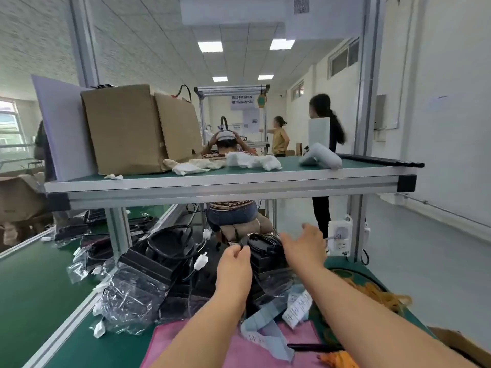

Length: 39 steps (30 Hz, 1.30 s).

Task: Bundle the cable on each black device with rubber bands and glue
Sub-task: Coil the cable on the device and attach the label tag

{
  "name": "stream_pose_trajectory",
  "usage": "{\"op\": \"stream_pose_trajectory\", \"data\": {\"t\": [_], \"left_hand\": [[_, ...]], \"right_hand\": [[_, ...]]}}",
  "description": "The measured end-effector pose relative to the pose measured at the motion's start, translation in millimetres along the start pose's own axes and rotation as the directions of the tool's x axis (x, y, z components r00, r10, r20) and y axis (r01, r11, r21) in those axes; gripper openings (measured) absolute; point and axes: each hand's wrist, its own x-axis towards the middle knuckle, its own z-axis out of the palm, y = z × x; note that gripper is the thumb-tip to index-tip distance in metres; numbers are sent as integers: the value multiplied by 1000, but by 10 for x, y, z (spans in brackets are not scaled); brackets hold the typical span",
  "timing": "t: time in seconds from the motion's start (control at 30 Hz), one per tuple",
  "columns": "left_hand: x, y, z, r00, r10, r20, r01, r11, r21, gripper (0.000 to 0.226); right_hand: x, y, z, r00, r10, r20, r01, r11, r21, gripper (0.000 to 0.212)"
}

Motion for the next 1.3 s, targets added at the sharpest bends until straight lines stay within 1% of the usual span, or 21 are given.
{"op": "stream_pose_trajectory", "data": {"t": [0.03,0.07,0.13,0.2,0.27,0.33,0.4,0.5,0.57,0.67,0.77,0.8,0.9,1.0,1.1,1.17,1.23,1.3], "left_hand": [[56,14,38,999,-28,27,30,995,-95,19],[96,24,63,995,-78,59,86,984,-155,21],[184,43,124,986,-156,60,164,973,-165,34],[223,45,168,973,-222,54,228,961,-156,45],[228,51,193,962,-267,63,273,950,-152,50],[244,41,213,956,-284,74,292,948,-130,51],[218,38,225,949,-306,81,314,941,-124,50],[146,46,215,932,-348,103,361,919,-158,39],[65,55,183,931,-349,104,362,917,-169,34],[-2,13,154,936,-336,100,348,926,-144,41],[-42,-50,126,959,-281,33,282,937,-205,55],[-86,-51,106,966,-256,18,254,943,-215,59],[-268,-35,12,984,-180,17,179,956,-231,66],[-546,-5,-126,993,-117,10,116,967,-225,61],[-880,-20,-272,998,-52,17,55,976,-212,45],[-1092,-66,-372,1000,-18,24,22,978,-206,36],[-1277,-148,-488,1000,2,9,0,980,-200,30],[-1453,-255,-599,1000,20,-22,-22,990,-141,33]], "right_hand": [[72,12,15,996,88,33,-89,996,18,71],[112,11,9,983,171,63,-174,984,39,73],[201,35,0,941,286,180,-307,947,99,73],[241,74,28,891,328,314,-382,916,127,70],[222,98,35,852,330,406,-411,903,128,61],[221,140,41,822,340,457,-435,893,118,50],[199,146,34,811,339,477,-445,886,126,49],[150,90,-8,821,301,484,-437,878,196,43],[91,24,-50,832,287,474,-428,876,222,36],[-43,-43,-99,860,256,441,-407,865,292,38],[-196,-88,-181,878,204,433,-374,858,352,43],[-251,-100,-221,875,185,447,-373,847,379,41],[-448,-122,-395,839,113,533,-386,812,437,29],[-698,-63,-566,764,6,645,-436,742,509,27],[-1000,37,-692,690,-75,720,-502,668,550,40],[-1213,121,-743,656,-113,746,-520,649,555,56],[-1413,211,-755,643,-157,749,-527,619,582,68],[-1599,282,-727,653,-178,736,-537,576,617,67]]}}
